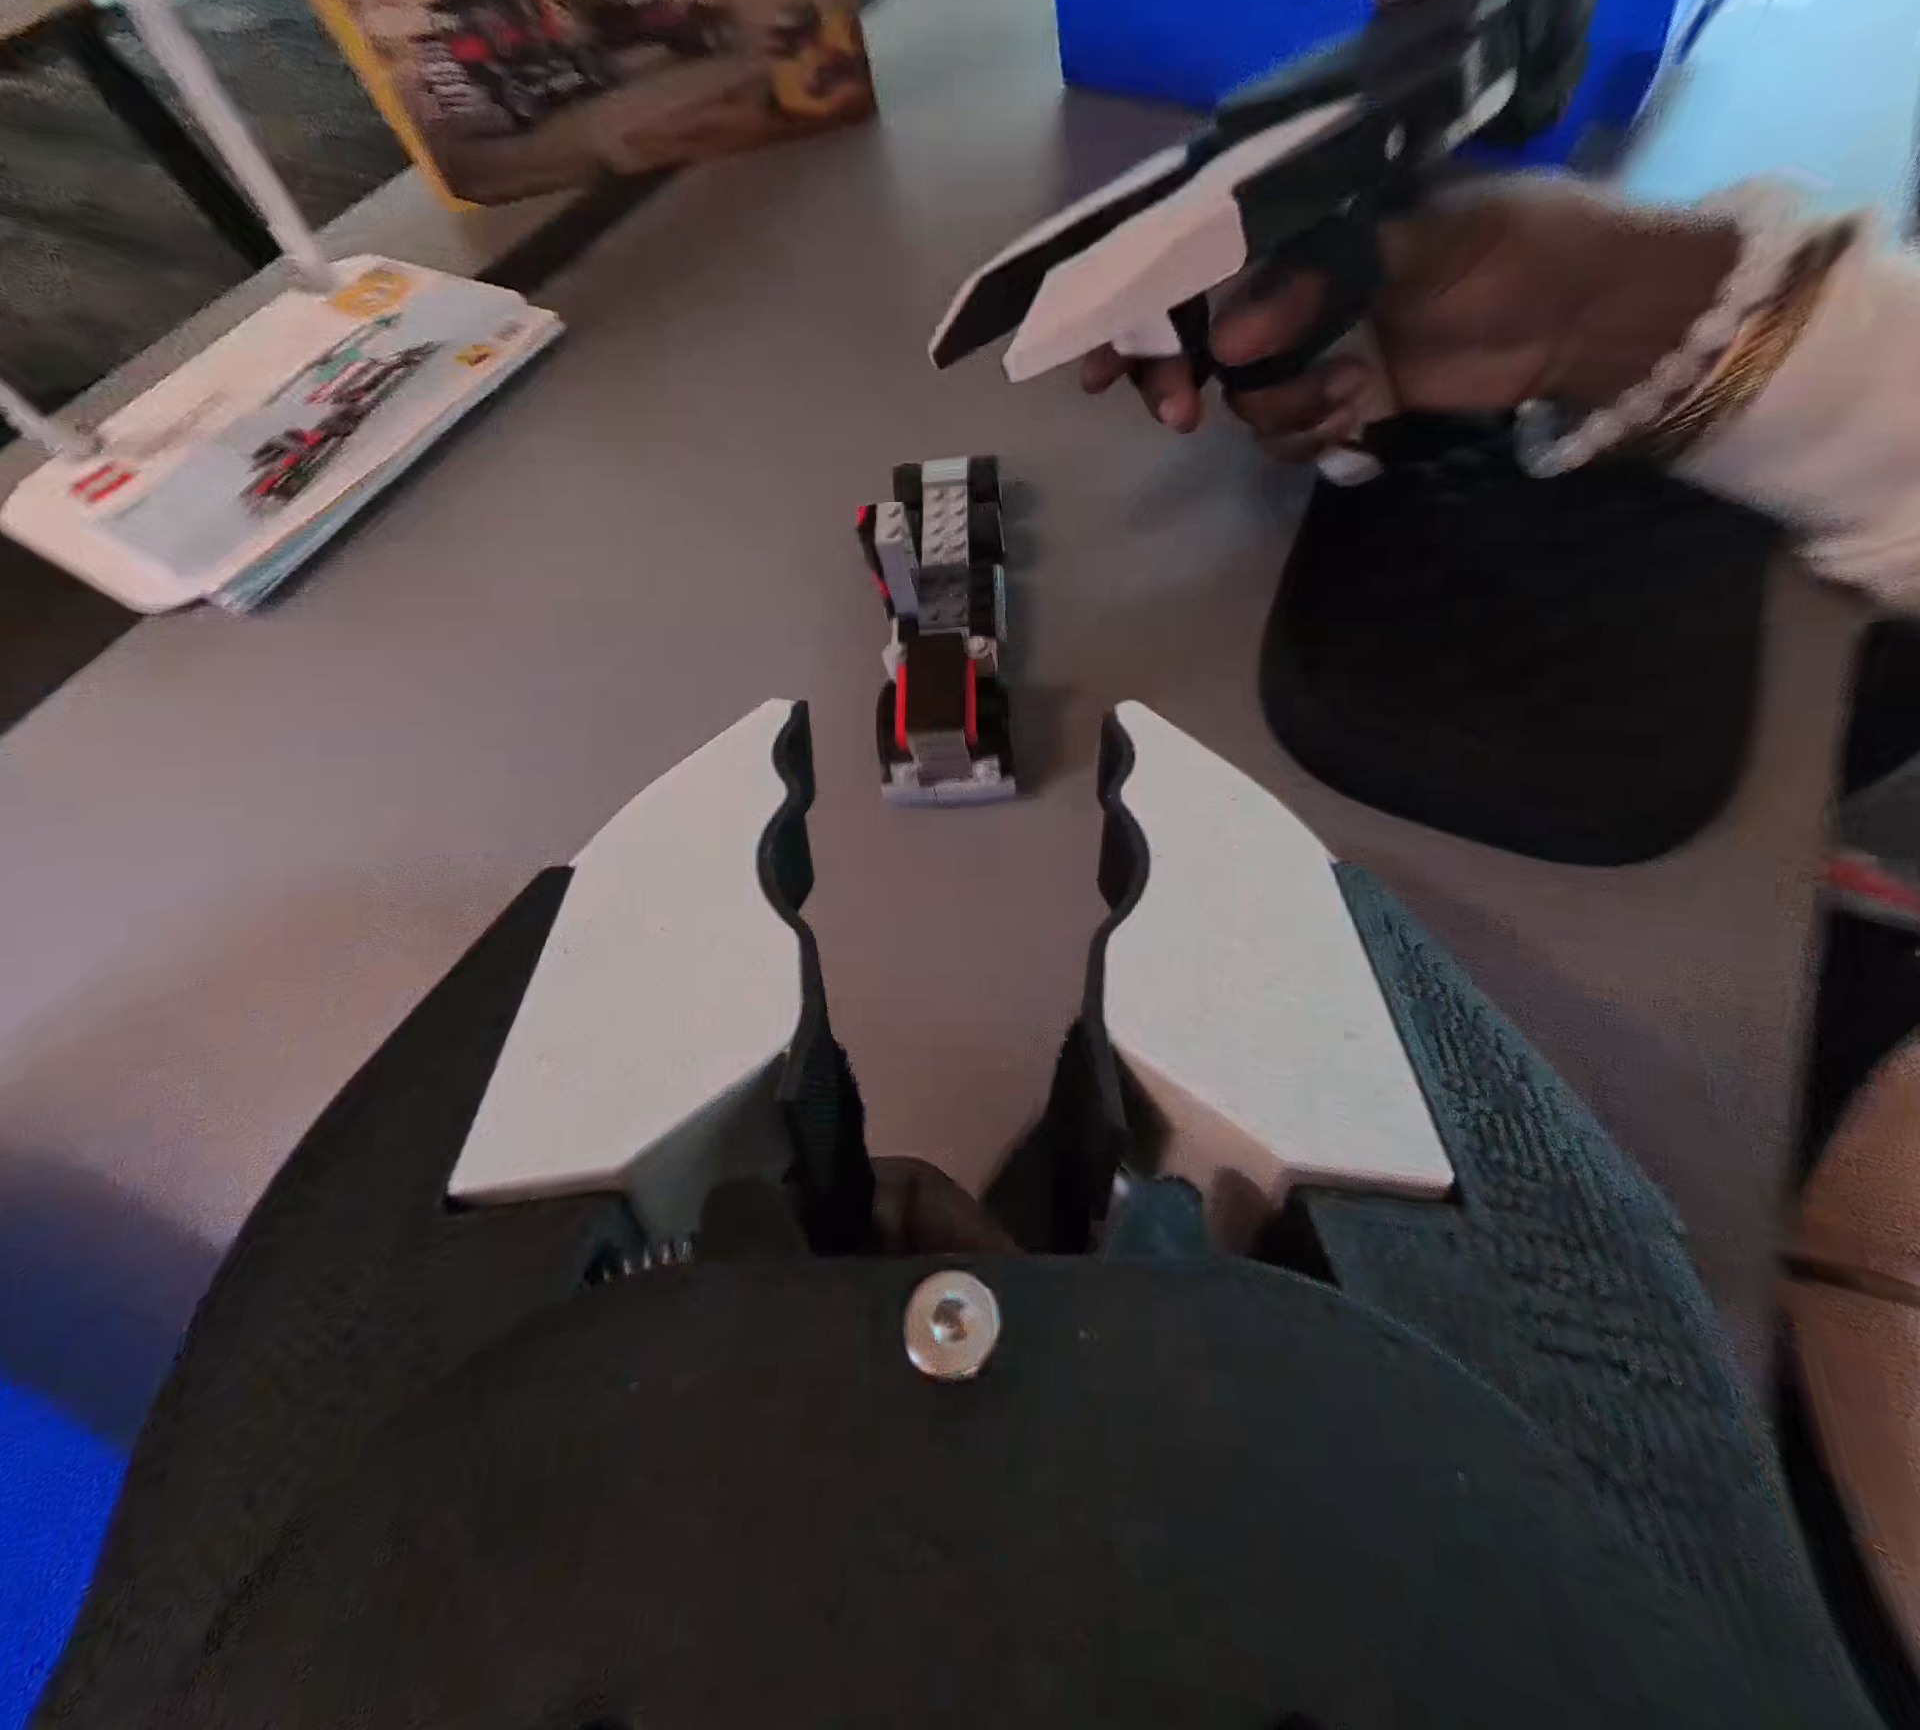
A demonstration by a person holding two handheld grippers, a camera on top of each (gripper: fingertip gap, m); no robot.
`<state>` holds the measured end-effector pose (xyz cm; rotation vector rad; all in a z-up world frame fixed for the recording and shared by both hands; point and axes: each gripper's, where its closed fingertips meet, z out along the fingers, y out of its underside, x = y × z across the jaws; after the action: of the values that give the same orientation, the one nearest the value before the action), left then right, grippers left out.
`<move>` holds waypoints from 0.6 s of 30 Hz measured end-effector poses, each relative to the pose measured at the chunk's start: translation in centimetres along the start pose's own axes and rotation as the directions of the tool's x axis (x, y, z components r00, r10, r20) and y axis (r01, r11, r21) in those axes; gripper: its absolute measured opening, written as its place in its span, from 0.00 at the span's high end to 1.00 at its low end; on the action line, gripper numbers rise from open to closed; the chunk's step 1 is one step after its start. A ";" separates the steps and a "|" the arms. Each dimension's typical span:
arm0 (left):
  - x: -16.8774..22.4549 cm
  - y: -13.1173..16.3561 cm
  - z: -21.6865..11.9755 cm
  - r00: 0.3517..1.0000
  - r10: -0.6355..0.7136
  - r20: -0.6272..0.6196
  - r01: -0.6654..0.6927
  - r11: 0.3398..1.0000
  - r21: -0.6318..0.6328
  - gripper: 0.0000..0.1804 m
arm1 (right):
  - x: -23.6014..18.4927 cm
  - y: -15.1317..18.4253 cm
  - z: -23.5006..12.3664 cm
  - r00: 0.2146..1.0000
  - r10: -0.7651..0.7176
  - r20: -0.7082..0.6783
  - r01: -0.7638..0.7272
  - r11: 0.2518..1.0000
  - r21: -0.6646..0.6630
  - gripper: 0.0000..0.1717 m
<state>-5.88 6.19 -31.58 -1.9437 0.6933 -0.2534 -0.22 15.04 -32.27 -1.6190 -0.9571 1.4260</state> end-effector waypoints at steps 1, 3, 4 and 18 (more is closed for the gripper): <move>0.0 0.1 2.0 0.999 0.050 -0.006 -0.050 0.998 -0.037 0.70 | 0.2 0.3 0.1 0.999 -0.023 -0.023 0.022 0.999 -0.028 0.77; -0.2 0.8 5.9 0.991 0.127 -0.032 -0.130 0.985 -0.116 0.67 | 0.7 0.9 0.3 0.994 -0.082 -0.079 0.075 0.993 -0.086 0.79; -0.5 1.5 7.6 0.988 0.146 -0.043 -0.152 0.975 -0.161 0.66 | 0.9 1.2 0.4 0.988 -0.114 -0.106 0.102 0.988 -0.113 0.79; -0.3 4.4 11.1 0.996 0.030 -0.085 -0.050 0.968 -0.246 0.79 | 3.7 5.3 4.2 0.871 -0.422 -0.251 0.254 0.825 -0.505 0.89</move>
<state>-2.59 13.36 -40.51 -2.1637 0.8503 -0.2303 -3.77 16.33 -38.97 -1.8346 -1.3537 0.6498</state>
